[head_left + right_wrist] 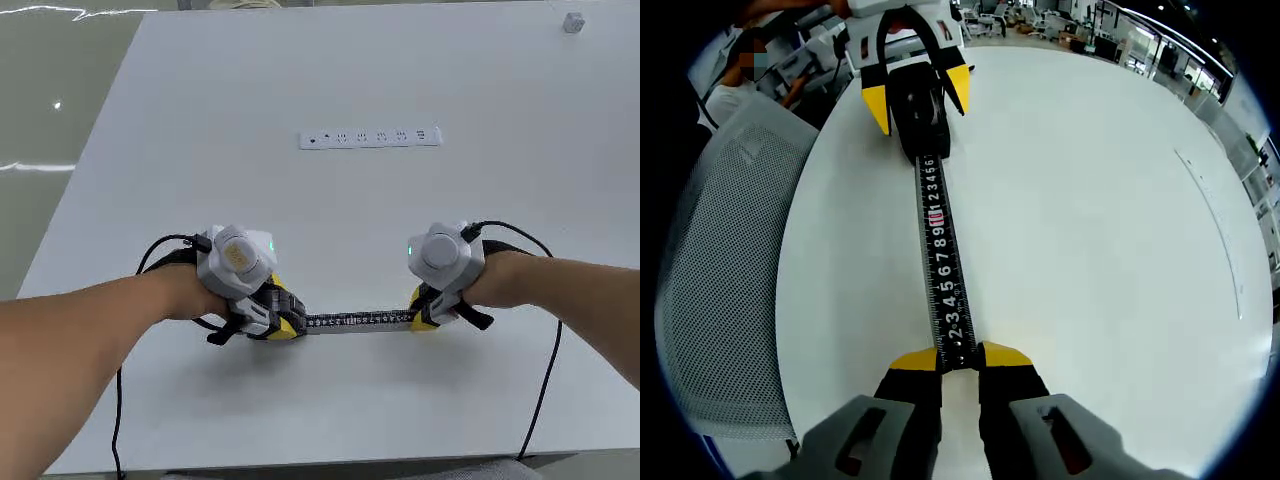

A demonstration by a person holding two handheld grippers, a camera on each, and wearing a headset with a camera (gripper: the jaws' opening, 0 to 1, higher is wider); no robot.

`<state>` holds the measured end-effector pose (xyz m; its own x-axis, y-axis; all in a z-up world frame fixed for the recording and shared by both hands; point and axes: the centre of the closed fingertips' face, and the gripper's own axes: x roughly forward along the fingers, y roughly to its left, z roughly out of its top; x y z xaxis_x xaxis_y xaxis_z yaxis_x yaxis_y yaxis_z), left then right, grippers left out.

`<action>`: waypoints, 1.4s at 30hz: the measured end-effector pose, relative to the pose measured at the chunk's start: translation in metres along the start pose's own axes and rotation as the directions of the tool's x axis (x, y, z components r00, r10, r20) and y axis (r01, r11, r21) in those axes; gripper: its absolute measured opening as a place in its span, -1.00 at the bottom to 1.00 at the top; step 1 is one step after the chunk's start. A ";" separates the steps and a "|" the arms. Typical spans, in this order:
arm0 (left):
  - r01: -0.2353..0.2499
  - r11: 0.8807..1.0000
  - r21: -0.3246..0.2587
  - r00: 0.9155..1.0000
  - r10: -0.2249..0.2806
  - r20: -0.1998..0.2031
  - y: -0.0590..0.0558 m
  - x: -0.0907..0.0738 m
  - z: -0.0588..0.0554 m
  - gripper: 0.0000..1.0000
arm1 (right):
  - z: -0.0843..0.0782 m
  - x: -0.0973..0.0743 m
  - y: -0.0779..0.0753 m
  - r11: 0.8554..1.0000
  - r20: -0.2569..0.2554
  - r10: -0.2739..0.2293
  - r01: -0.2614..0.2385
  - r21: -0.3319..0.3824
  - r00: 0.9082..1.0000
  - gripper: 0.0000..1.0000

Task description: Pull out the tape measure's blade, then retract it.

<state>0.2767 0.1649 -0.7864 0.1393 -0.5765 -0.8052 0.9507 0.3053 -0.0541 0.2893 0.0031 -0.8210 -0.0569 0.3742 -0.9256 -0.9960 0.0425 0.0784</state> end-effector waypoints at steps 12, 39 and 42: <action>0.001 1.000 -0.002 1.000 -0.001 -0.001 0.000 0.000 0.000 -0.25 | -0.004 -0.002 -0.002 1.000 0.002 -0.002 0.002 0.003 1.000 -0.76; 0.001 1.000 -0.010 1.000 -0.001 0.003 -0.001 0.000 0.000 -0.25 | -0.012 -0.005 -0.003 1.000 0.002 -0.004 0.004 0.006 1.000 -0.75; 0.000 1.000 -0.010 1.000 0.000 0.003 -0.002 0.000 0.000 -0.25 | -0.012 -0.005 -0.003 1.000 0.004 -0.003 0.003 0.008 1.000 -0.75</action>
<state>0.2751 0.1646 -0.7861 0.1399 -0.5788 -0.8034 0.9480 0.3126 -0.0602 0.2920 -0.0105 -0.8214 -0.0535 0.3781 -0.9242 -0.9956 0.0515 0.0787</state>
